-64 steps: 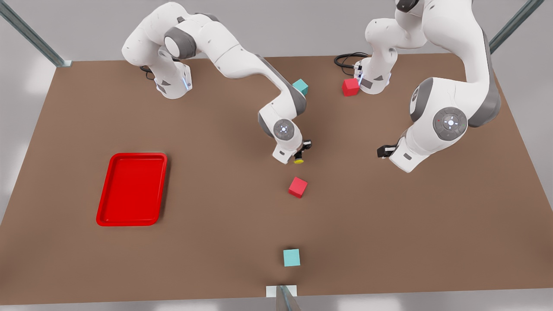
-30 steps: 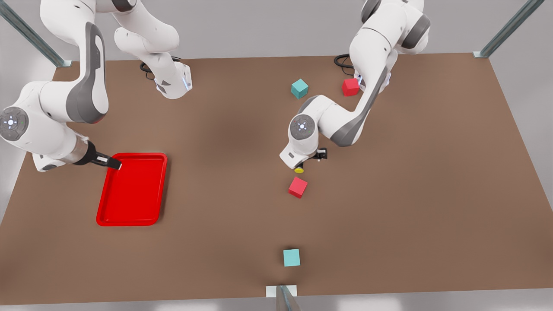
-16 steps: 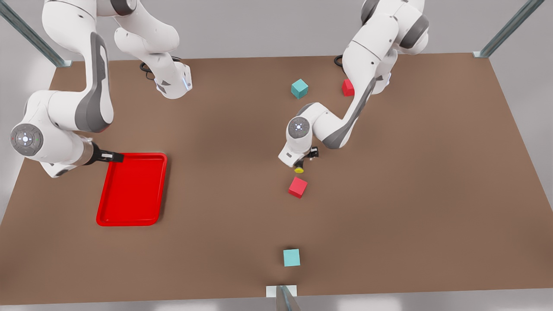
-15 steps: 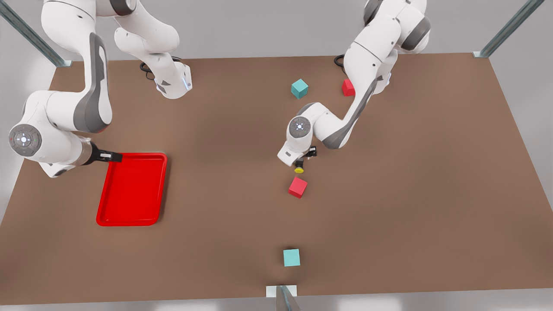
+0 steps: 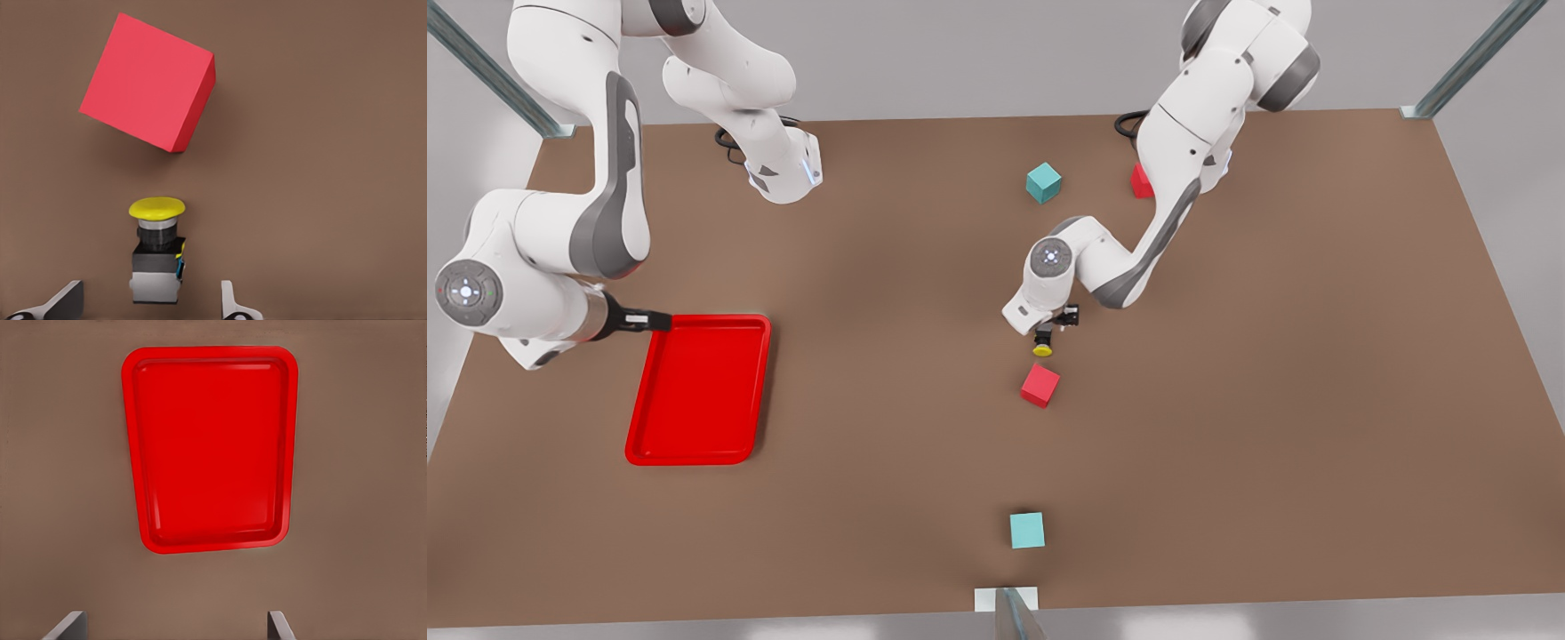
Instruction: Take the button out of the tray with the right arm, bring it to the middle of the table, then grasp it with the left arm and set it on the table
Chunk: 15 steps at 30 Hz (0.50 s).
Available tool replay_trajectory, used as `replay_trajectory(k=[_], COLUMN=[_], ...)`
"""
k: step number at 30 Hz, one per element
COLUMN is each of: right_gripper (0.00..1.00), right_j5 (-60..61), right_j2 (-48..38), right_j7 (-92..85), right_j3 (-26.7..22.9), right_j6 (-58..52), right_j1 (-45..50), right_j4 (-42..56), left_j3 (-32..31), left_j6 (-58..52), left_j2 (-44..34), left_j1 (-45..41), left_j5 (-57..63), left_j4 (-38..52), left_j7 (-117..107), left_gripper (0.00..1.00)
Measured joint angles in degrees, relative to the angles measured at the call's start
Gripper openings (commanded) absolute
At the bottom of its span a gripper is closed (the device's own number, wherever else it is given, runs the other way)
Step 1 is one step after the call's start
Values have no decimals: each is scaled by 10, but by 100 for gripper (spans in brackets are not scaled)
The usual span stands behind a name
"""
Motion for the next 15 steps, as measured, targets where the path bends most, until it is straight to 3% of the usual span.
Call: replay_trajectory(k=[15], right_gripper=[100], right_j5=[34], right_j2=[2], right_j7=[-29], right_j3=[1], right_j6=[120], right_j1=[-6], right_j4=[39], left_j3=[-1], left_j6=[34], left_j2=[28], left_j1=[9], left_j5=[8], left_j4=[-1], left_j7=[2], left_gripper=[100])
